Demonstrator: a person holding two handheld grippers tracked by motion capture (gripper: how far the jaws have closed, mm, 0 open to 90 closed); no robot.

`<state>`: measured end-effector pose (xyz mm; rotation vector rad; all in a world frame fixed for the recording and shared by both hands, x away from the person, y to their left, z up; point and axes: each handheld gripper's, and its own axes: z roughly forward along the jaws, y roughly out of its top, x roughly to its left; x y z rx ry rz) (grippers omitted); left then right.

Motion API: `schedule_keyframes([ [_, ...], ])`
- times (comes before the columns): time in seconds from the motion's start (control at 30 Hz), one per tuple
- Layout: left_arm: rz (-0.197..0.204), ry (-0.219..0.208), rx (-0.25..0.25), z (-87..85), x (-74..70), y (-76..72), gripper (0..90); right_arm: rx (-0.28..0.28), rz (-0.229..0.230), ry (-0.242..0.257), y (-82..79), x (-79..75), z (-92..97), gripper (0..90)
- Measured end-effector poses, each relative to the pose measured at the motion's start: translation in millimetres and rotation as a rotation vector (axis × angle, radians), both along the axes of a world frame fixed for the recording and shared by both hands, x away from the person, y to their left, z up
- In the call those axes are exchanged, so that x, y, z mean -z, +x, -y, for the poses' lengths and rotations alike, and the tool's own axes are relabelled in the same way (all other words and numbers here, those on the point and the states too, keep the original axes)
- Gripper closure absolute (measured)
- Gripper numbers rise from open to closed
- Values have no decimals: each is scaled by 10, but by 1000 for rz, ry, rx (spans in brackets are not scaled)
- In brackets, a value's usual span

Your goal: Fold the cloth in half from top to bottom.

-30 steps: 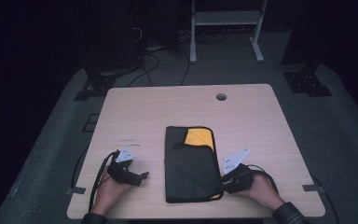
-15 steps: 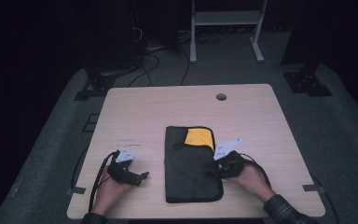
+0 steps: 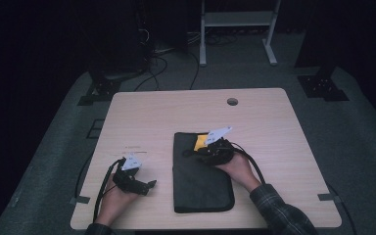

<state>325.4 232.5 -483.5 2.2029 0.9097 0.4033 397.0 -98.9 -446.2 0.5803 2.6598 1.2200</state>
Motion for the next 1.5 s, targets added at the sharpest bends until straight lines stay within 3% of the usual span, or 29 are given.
schedule_keyframes([
  [0.2,-1,-1,0,1,1,-1,0,18,-15,5,189,107,-163,558],
  [0.37,-1,-1,0,1,1,-1,0,33,-25,-23,295,214,-235,565],
  [0.47,-1,-1,0,1,1,-1,0,43,-22,-33,314,264,-256,612],
  [0.63,-1,-1,0,1,1,-1,0,73,-17,-22,351,262,-208,816],
  [0.73,-1,-1,0,1,0,-1,0,88,-12,-7,354,234,-182,846],
  [0.9,0,-2,0,0,1,-1,0,131,22,41,366,83,-57,851],
  [1.1,1,-3,-1,1,3,0,0,230,52,82,462,-63,186,851],
  [1.3,1,-3,0,1,3,0,0,314,51,94,606,-51,378,850],
  [1.5,1,-3,0,1,3,0,0,388,33,76,732,34,559,850],
])
